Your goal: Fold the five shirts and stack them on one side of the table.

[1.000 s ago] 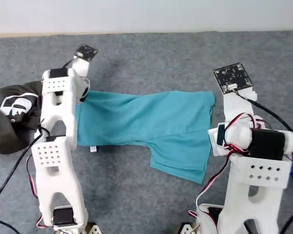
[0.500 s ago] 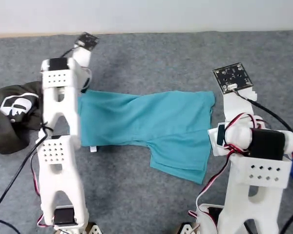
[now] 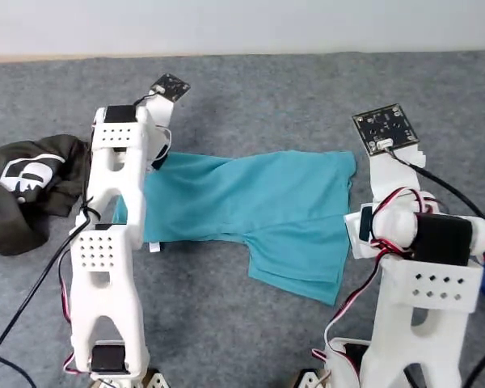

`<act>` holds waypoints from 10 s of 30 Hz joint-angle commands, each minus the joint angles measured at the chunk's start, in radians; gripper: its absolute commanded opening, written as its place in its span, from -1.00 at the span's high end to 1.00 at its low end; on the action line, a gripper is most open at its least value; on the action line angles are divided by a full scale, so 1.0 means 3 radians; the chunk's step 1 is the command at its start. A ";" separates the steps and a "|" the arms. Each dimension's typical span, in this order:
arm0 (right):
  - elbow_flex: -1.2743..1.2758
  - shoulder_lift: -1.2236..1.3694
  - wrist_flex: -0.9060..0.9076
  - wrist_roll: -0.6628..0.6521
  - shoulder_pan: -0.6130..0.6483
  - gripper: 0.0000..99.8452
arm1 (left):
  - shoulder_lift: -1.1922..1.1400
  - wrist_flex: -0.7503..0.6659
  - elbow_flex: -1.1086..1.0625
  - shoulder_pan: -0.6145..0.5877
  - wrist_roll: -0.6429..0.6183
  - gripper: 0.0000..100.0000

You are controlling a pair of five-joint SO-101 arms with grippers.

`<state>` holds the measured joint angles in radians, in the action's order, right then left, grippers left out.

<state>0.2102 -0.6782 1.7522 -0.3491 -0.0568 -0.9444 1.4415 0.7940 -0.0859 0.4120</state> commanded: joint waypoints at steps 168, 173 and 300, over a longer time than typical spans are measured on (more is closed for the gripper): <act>-0.1115 0.3107 0.0110 0.0414 0.0478 0.97 | 0.2532 0.1043 0.0171 -0.0251 -0.0788 0.92; -0.0583 0.2498 0.0043 0.0307 0.0488 0.98 | 0.2700 0.1043 0.0166 -0.0251 -0.0788 0.92; 0.1611 -0.3112 -0.0437 0.0169 -0.1204 0.98 | 0.3140 -0.0102 -0.3261 0.2951 -0.0312 0.66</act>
<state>0.7503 -1.6095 1.6157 -0.3092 -0.4097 -0.0376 1.4262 -0.1818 0.7933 0.3092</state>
